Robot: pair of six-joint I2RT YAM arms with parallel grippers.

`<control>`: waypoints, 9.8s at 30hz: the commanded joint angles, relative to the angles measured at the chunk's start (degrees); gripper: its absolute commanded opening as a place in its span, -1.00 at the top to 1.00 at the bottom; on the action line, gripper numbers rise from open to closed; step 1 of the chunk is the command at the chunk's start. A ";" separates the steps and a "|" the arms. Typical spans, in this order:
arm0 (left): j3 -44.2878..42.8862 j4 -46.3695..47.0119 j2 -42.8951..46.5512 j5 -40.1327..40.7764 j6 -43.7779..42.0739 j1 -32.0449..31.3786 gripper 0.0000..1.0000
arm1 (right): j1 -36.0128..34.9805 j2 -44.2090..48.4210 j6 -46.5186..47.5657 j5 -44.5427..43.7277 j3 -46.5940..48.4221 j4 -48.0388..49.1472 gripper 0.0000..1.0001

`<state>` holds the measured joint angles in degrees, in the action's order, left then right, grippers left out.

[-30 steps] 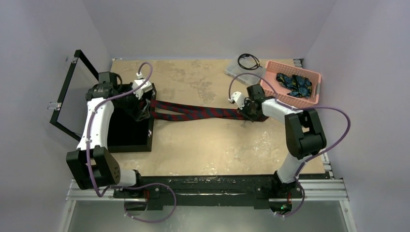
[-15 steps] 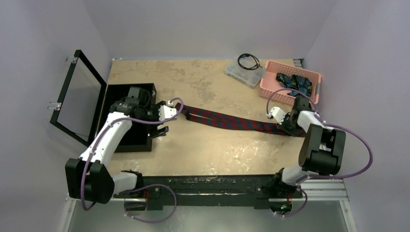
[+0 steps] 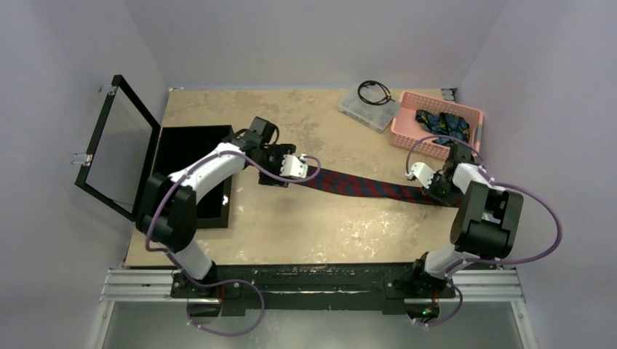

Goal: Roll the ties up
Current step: Flatten out the tie at the center of the board, then roll the tie at the center of the board.

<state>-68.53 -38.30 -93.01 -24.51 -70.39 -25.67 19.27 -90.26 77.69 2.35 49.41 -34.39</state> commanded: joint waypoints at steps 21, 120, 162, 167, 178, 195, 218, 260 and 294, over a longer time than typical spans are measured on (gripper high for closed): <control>11.79 0.12 11.15 -2.55 -0.93 -4.38 1.00 | 1.12 15.65 20.87 -3.72 -18.37 -2.00 0.98; -13.47 13.25 -17.34 -7.29 27.27 -7.83 -1.00 | 16.94 0.39 24.20 21.97 16.08 -22.92 -0.64; -11.70 -2.28 -19.43 -1.70 41.40 -15.64 -0.36 | 3.05 4.18 -26.33 49.07 15.96 -14.25 -0.97; -7.45 1.07 -14.54 -2.37 43.38 -15.26 -0.20 | -2.62 7.23 -27.24 47.36 9.45 -12.18 -0.97; 13.49 31.70 6.28 -14.66 50.86 -4.92 -0.62 | -12.45 9.50 -41.74 51.54 0.73 0.93 -0.85; 2.73 23.13 21.31 -23.48 59.42 5.79 -1.00 | -31.39 16.88 -70.51 22.95 9.38 27.46 -0.97; 34.64 47.00 25.77 -22.89 55.72 3.06 -0.99 | -33.73 -3.79 -78.09 52.86 4.88 19.69 -0.42; 33.66 59.78 2.46 -9.40 48.77 -9.04 -0.35 | -31.11 -20.81 -77.97 48.68 3.55 19.06 0.74; 23.65 70.74 -7.49 -11.73 58.33 -14.62 0.37 | -32.19 -19.83 -80.16 50.19 3.82 21.17 0.85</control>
<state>-41.85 29.41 -98.41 -34.92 -14.04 -39.44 -12.14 -110.56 -3.57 56.62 53.78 -13.30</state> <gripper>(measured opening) 0.314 0.083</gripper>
